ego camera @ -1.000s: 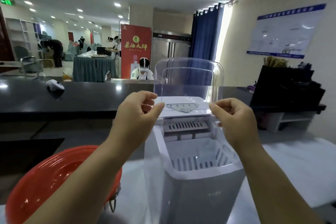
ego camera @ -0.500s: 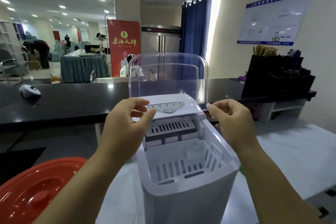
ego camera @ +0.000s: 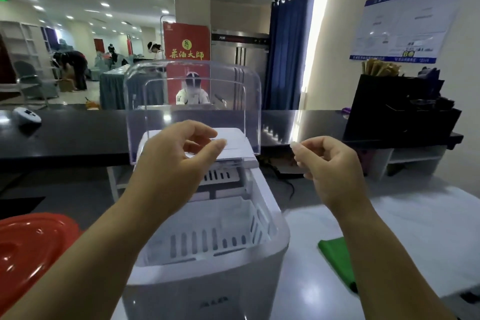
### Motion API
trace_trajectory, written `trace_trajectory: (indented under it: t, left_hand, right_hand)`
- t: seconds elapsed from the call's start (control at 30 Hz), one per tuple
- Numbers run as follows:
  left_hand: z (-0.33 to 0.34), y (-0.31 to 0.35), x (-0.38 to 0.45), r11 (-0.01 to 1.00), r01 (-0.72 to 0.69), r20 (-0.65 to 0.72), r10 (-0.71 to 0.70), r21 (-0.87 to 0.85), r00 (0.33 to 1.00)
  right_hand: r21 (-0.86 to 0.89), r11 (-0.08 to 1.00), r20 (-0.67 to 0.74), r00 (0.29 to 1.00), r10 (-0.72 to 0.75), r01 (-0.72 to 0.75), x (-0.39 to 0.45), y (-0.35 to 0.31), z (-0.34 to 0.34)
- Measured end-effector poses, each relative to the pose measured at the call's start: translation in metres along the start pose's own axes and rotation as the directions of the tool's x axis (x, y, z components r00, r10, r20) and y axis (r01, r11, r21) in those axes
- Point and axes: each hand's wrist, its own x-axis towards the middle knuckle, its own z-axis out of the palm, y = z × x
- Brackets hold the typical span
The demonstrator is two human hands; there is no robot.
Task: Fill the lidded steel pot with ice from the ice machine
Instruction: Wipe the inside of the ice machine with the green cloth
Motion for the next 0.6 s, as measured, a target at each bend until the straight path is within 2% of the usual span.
trace_trajectory:
  t: [0.2, 0.4, 0.6]
  left_hand:
    - [0.055, 0.043, -0.024, 0.998, 0.061, -0.118, -0.06, 0.005, 0.991]
    - [0.12, 0.075, -0.046, 0.995, 0.093, -0.118, -0.096, -0.029, 0.988]
    - [0.19, 0.089, -0.066, 0.982, 0.171, -0.02, -0.173, -0.079, 0.985]
  right_hand:
    - [0.063, 0.998, 0.146, 0.989, -0.002, -0.008, 0.014, 0.032, -0.057]
    - [0.048, 0.997, 0.215, 0.976, 0.043, -0.055, 0.015, 0.072, -0.107]
    - [0.007, 0.985, 0.226, 0.96, 0.166, -0.173, 0.008, 0.121, -0.149]
